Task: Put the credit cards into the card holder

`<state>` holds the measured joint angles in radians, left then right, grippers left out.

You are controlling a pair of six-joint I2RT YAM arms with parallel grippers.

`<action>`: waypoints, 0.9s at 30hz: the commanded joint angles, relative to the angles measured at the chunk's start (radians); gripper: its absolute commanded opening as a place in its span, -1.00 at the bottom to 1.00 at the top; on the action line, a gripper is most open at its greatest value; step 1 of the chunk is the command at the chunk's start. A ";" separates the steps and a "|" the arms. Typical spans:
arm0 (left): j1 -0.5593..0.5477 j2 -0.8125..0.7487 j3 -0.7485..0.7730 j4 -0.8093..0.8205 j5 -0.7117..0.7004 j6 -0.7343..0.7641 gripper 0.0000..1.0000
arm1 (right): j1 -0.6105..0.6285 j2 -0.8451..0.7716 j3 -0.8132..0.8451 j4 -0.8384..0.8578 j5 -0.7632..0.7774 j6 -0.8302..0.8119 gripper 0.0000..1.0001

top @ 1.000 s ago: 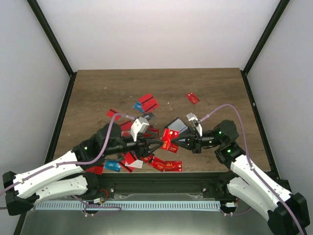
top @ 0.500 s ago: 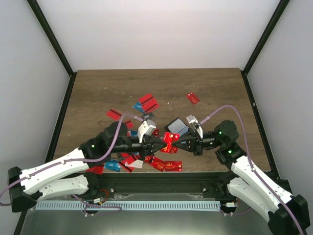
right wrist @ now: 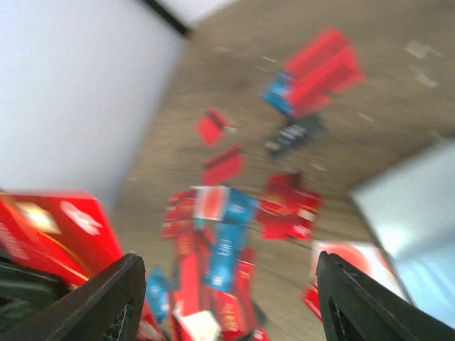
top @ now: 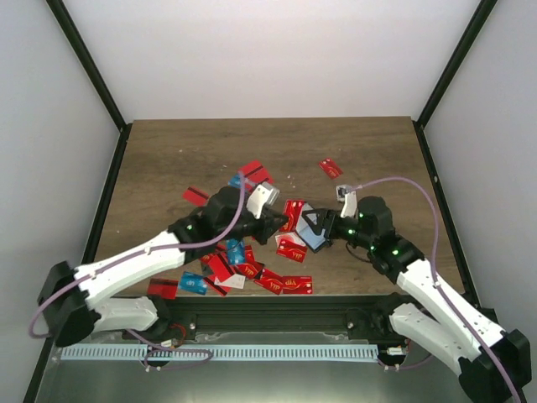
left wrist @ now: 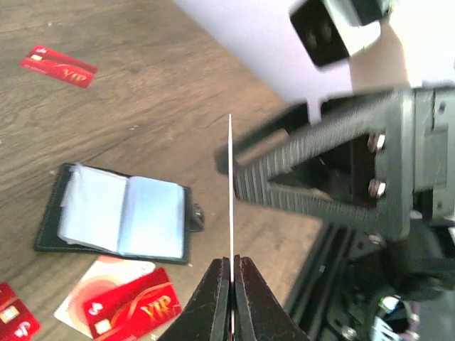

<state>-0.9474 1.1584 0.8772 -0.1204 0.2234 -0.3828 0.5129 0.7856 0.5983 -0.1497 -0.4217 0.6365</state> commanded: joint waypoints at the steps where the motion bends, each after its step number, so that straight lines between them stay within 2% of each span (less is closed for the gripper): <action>1: 0.080 0.165 0.072 0.072 0.094 0.060 -0.92 | -0.001 0.020 -0.076 -0.185 0.294 0.162 0.35; 6: 0.162 0.393 0.179 0.119 0.269 0.129 -0.92 | -0.001 0.058 -0.120 -0.154 0.302 0.203 0.23; 14: 0.223 0.705 0.364 0.107 0.368 0.167 -0.92 | -0.001 0.244 -0.164 -0.038 0.236 0.241 0.14; 20: 0.225 0.850 0.450 0.055 0.347 0.188 -0.92 | -0.020 0.357 -0.155 -0.011 0.268 0.226 0.11; 27: 0.228 0.899 0.437 0.031 0.306 0.184 -0.92 | -0.085 0.430 -0.139 -0.002 0.294 0.180 0.12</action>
<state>-0.7216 2.0418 1.3037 -0.0761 0.5404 -0.2214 0.4706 1.1839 0.4404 -0.1730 -0.1650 0.8482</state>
